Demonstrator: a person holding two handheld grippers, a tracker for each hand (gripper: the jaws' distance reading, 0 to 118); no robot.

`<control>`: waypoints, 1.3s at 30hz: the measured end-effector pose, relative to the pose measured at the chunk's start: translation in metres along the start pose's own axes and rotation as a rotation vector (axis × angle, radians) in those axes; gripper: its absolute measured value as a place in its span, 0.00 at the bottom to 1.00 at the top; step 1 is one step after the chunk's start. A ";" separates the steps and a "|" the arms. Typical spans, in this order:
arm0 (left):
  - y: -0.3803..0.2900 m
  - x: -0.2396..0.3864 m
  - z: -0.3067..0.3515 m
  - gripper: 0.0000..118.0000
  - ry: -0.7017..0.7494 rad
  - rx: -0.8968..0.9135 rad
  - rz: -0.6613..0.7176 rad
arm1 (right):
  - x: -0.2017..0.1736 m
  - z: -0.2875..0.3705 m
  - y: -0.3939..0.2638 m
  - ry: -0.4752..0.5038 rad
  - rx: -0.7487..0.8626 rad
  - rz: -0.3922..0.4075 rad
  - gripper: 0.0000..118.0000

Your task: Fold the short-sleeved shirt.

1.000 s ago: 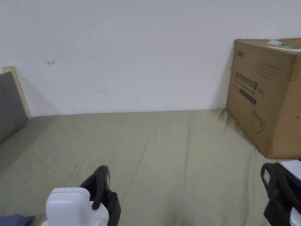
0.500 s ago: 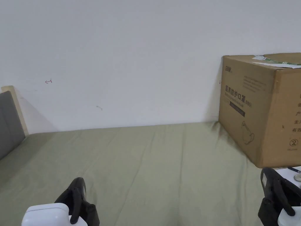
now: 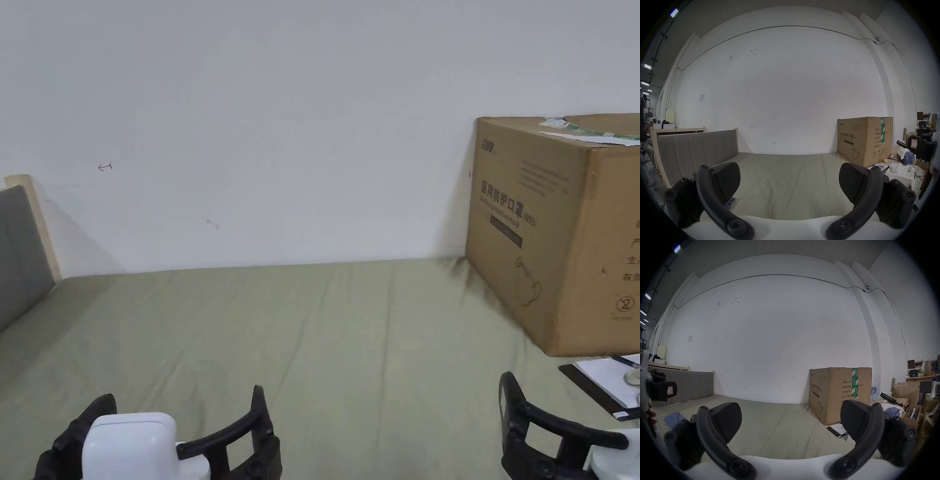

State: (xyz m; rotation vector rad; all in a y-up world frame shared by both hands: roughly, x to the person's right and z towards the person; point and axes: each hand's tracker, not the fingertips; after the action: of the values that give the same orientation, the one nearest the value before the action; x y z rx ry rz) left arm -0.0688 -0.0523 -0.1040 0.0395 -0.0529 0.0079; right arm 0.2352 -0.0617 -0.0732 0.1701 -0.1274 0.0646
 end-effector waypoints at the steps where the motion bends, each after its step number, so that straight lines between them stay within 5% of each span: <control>1: 0.000 0.001 0.000 1.00 0.007 -0.001 -0.008 | -0.002 0.000 0.001 -0.001 -0.001 0.002 1.00; 18: -0.002 -0.007 0.002 1.00 -0.072 0.004 0.031 | -0.010 -0.002 -0.005 0.009 -0.066 -0.005 1.00; 39: -0.015 0.017 -0.016 1.00 0.137 -0.151 -0.022 | -0.021 -0.008 -0.017 0.062 -0.155 -0.021 1.00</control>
State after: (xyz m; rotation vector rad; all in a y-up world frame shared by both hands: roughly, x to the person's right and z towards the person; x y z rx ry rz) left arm -0.0505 -0.0671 -0.1193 -0.1109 0.0842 -0.0157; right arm 0.2162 -0.0778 -0.0864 0.0147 -0.0689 0.0392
